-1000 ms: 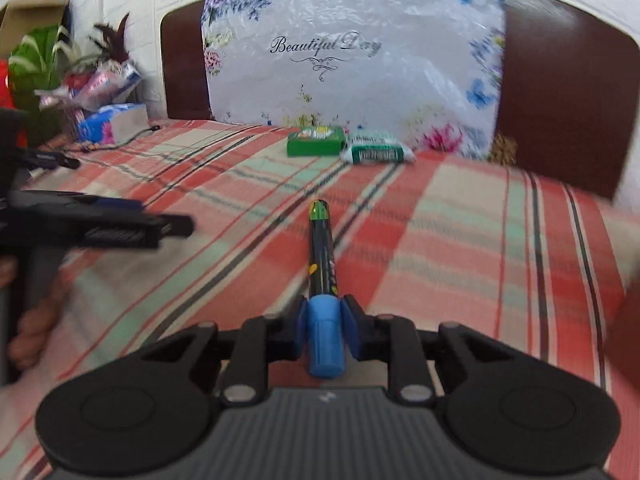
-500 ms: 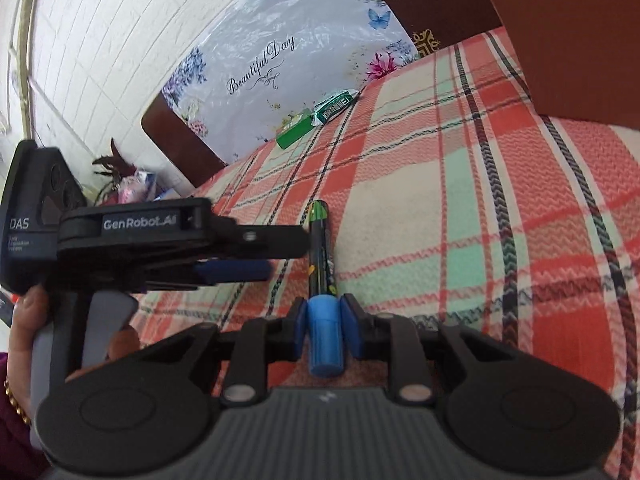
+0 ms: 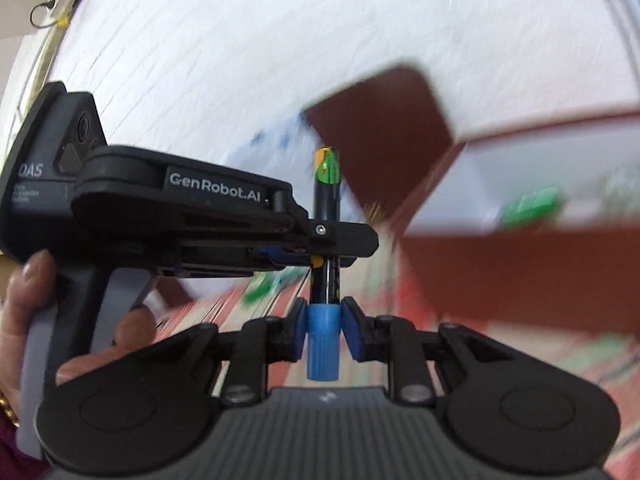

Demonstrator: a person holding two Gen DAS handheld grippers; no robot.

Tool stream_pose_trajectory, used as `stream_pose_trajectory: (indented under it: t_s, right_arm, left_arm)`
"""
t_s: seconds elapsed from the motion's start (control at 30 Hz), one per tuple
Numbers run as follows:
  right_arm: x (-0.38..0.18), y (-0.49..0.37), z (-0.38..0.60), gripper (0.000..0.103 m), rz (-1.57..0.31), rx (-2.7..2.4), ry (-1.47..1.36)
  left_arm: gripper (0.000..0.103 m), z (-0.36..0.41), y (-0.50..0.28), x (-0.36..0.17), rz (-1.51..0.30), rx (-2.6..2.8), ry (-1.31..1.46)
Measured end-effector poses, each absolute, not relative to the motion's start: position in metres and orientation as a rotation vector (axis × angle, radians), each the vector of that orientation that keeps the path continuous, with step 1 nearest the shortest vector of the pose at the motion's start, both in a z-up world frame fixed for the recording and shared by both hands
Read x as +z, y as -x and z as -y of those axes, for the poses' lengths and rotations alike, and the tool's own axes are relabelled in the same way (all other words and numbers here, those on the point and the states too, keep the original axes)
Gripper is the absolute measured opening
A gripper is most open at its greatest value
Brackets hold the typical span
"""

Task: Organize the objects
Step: 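Grasp the blue-capped marker with the right gripper and lift it, then lower the marker into the brown box and open the right gripper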

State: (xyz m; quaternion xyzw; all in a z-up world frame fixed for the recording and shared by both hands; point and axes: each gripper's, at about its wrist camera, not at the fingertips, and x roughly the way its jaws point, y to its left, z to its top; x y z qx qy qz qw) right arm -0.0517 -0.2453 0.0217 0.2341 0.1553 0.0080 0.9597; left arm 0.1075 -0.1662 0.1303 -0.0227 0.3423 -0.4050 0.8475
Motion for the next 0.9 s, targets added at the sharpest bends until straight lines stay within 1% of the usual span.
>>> stream_pose_trajectory:
  t_s: [0.1,0.2,0.23,0.27,0.3,0.33,0.37,0.47,0.6,0.7,0.77,0.9]
  right_arm:
    - [0.035,0.042,0.274,0.020,-0.243,-0.059,-0.472]
    - [0.033,0.023,0.298,0.020,-0.233,-0.109,-0.500]
    - [0.028,0.014,0.305,0.020,-0.237,-0.131,-0.507]
    - [0.023,0.004,0.308,0.022,-0.248,-0.150,-0.509]
    - [0.016,-0.007,0.311,0.027,-0.270,-0.166,-0.502]
    - [0.010,-0.017,0.313,0.037,-0.303,-0.202,-0.483]
    - [0.004,-0.021,0.315,0.038,-0.323,-0.250,-0.470]
    - [-0.001,-0.007,0.309,0.038,-0.262,-0.264,-0.445]
    - [-0.001,0.023,0.285,0.041,-0.205,-0.300,-0.358]
    - [-0.004,0.036,0.259,0.041,-0.199,-0.277,-0.316]
    - [-0.002,0.039,0.236,0.041,-0.236,-0.221,-0.274]
    - [-0.028,0.021,0.198,0.041,-0.405,-0.087,-0.259]
  left_arm:
    - [0.018,0.200,-0.124,0.139,-0.687,-0.875,0.032]
    - [0.018,0.226,-0.139,0.132,-0.681,-0.857,0.002]
    - [0.020,0.234,-0.145,0.127,-0.694,-0.849,-0.017]
    - [0.022,0.242,-0.151,0.122,-0.717,-0.838,-0.038]
    - [0.029,0.249,-0.158,0.114,-0.748,-0.799,-0.065]
    - [0.028,0.250,-0.163,0.107,-0.773,-0.756,-0.083]
    - [0.027,0.248,-0.165,0.102,-0.790,-0.741,-0.086]
    - [0.029,0.217,-0.152,0.104,-0.740,-0.796,-0.024]
    - [0.029,0.165,-0.123,0.112,-0.628,-0.808,0.018]
    - [0.029,0.127,-0.110,0.100,-0.616,-0.752,0.001]
    - [0.029,0.106,-0.106,0.086,-0.643,-0.663,-0.045]
    - [0.029,0.052,-0.110,0.043,-0.728,-0.479,-0.075]
